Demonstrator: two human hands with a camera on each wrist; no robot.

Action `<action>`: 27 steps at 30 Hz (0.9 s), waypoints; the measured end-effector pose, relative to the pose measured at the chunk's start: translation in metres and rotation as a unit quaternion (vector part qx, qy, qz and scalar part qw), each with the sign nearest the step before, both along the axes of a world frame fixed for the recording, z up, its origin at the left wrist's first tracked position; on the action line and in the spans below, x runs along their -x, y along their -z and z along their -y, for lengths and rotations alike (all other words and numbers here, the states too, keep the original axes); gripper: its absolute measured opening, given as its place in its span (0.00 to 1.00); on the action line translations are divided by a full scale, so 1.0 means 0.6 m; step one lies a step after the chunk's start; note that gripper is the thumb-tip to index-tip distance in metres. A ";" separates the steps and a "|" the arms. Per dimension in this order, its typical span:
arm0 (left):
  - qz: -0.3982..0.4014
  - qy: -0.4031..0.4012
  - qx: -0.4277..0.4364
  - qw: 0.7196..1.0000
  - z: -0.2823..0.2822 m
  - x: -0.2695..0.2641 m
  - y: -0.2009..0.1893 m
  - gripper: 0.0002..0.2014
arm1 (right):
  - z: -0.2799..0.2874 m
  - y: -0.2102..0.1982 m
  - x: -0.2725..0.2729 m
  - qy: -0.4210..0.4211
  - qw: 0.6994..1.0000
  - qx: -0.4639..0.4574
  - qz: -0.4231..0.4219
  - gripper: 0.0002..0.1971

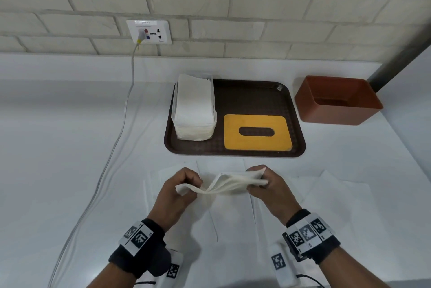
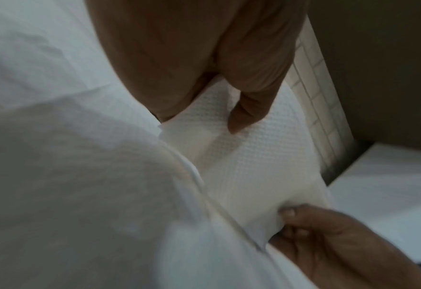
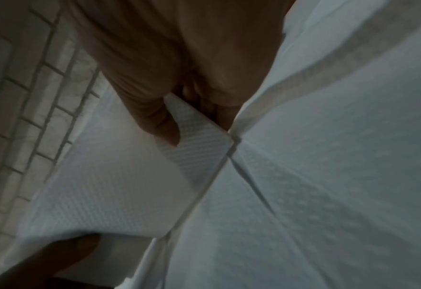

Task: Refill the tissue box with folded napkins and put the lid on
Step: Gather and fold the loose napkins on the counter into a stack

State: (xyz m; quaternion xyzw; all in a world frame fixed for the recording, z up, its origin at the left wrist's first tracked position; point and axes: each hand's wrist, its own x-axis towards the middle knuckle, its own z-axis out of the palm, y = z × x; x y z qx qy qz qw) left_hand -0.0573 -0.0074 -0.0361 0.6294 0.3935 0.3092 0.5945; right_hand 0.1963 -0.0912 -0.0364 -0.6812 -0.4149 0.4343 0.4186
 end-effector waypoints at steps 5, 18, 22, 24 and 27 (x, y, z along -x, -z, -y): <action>-0.009 0.002 0.018 1.000 -0.005 0.001 -0.010 0.11 | -0.002 -0.007 0.000 0.004 1.000 0.008 -0.005 0.13; -0.058 0.008 0.023 0.998 -0.019 0.017 -0.010 0.13 | 0.007 -0.027 -0.021 -0.038 0.998 0.019 0.051 0.17; -0.072 -0.011 0.018 0.997 -0.016 0.017 -0.006 0.09 | 0.005 -0.021 -0.028 -0.028 0.998 0.040 0.032 0.11; -0.026 -0.016 0.040 0.999 -0.017 0.018 -0.019 0.06 | 0.007 -0.026 -0.034 -0.030 0.999 0.037 0.002 0.06; 0.056 0.023 0.152 0.986 -0.019 0.014 -0.042 0.15 | 0.012 -0.048 -0.038 -0.034 0.993 0.030 -0.106 0.13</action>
